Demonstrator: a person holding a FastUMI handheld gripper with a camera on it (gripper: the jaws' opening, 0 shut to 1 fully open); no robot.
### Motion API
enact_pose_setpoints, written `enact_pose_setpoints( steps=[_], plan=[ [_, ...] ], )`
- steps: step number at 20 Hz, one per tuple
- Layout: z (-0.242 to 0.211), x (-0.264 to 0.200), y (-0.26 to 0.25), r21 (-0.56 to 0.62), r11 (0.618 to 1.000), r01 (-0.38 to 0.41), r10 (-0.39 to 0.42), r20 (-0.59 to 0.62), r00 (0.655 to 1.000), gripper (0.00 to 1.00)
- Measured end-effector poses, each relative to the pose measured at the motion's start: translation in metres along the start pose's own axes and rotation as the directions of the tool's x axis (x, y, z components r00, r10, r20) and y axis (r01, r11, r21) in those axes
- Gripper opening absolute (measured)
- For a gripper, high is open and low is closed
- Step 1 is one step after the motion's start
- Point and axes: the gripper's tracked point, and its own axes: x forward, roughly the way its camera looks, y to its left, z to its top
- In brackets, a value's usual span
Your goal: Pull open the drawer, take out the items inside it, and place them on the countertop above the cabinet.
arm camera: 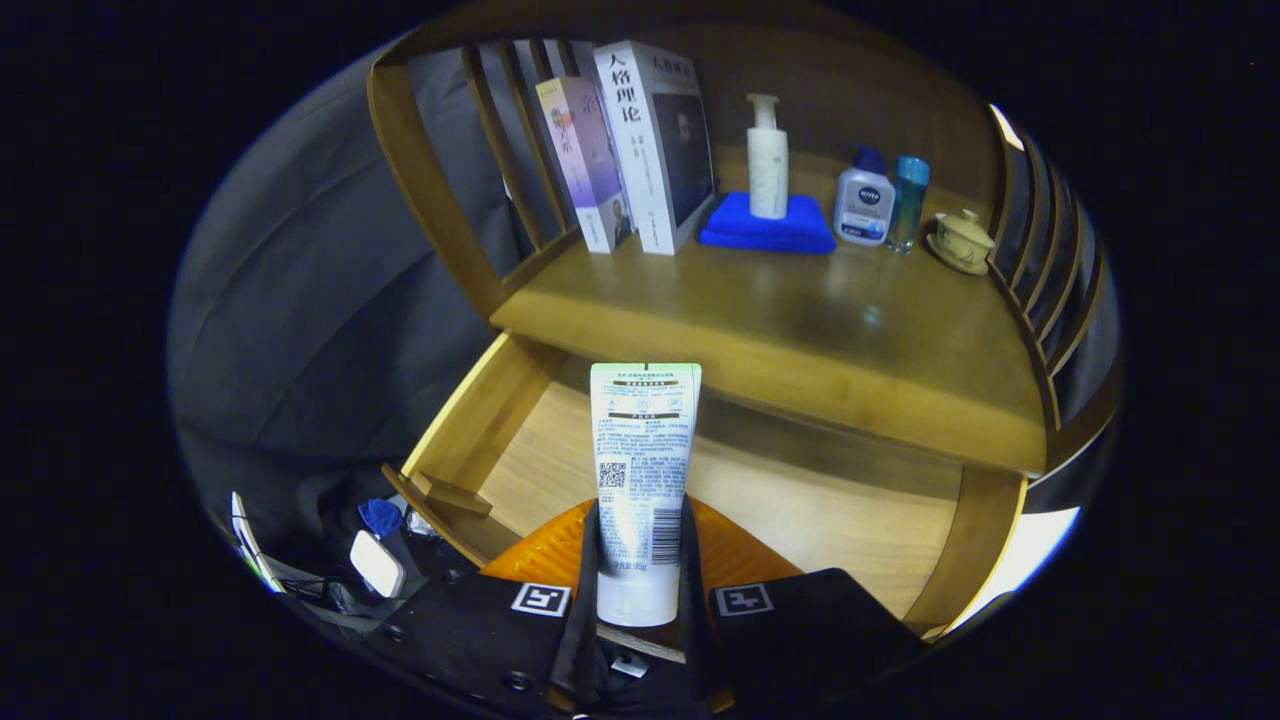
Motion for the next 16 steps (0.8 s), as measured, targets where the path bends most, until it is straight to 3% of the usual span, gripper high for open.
enact_pose_setpoints(
  steps=[8, 16],
  plan=[
    [0.062, -0.006, -0.054, 0.081, 0.993, 0.088, -0.094, 0.081, 0.992, 0.38],
    [0.1, 0.026, -0.106, 0.172, 0.974, 0.148, -0.158, 0.046, 0.986, 0.38]
  ],
)
